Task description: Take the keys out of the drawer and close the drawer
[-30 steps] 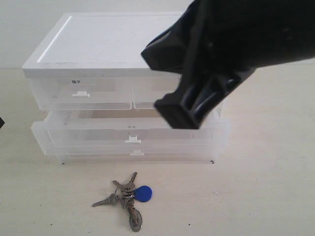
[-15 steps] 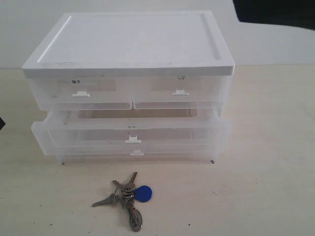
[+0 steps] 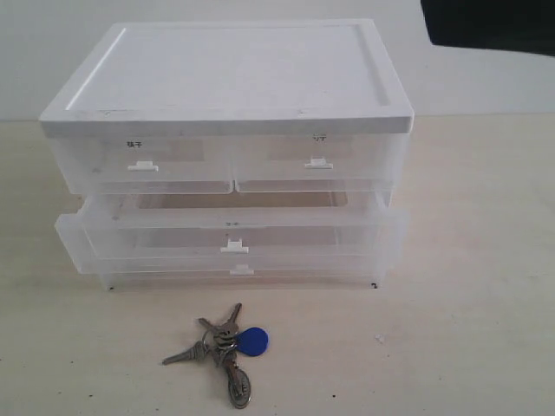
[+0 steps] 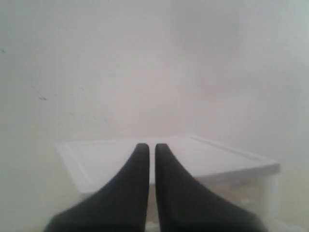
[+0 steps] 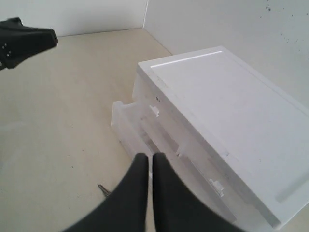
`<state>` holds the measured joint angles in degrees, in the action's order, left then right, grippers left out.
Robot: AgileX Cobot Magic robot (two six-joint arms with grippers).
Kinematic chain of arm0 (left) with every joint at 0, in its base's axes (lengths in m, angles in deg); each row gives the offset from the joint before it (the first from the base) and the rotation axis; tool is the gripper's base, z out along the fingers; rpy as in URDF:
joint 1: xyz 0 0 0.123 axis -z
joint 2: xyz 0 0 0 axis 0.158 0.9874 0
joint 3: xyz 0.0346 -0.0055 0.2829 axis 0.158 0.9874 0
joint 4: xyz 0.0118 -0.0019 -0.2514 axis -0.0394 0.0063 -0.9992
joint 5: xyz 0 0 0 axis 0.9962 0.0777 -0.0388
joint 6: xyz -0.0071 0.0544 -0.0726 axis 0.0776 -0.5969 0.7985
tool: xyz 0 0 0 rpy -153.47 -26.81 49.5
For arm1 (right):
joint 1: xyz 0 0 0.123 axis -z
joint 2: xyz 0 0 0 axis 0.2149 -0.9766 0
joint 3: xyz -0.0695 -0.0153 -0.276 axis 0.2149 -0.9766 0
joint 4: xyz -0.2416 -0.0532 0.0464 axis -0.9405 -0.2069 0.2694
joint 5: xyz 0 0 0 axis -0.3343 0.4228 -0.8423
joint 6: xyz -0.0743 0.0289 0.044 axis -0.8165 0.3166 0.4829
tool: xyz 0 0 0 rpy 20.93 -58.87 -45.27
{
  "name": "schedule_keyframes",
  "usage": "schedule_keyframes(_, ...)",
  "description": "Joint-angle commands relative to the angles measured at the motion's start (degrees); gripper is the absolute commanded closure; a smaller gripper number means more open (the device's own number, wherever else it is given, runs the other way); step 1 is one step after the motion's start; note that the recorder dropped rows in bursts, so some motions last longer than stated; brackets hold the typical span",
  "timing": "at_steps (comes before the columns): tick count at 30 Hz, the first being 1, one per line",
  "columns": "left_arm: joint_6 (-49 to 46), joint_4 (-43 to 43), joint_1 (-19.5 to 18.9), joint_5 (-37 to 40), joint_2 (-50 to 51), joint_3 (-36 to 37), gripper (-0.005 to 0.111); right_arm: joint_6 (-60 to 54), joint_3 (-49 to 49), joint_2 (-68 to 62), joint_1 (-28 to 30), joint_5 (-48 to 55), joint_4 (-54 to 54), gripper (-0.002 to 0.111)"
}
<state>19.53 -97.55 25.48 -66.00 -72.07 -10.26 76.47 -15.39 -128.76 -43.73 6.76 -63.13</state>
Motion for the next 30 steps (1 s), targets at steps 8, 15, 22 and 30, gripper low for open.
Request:
schedule_keyframes(8, 0.7, -0.5, -29.6, -0.3, -17.2, 0.3, 0.102, 0.7, 0.0, 0.3, 0.1, 0.0, 0.2, 0.108)
schedule_keyframes(15, 0.7, -0.2, -30.1, -0.2, -17.2, 1.8, 0.102, 0.7, 0.0, 0.3, 0.1, -1.2, 0.2, 0.108)
schedule_keyframes(22, 4.9, 24.4, -32.8, 8.5, -17.2, 2.2, 0.102, 0.8, 0.0, 0.3, 0.1, -1.2, 0.2, 0.108)
schedule_keyframes(30, 10.8, 26.0, -32.8, 29.6, -17.2, 2.2, 0.102, 0.8, 0.0, 0.3, 0.1, -1.2, 0.2, 0.108)
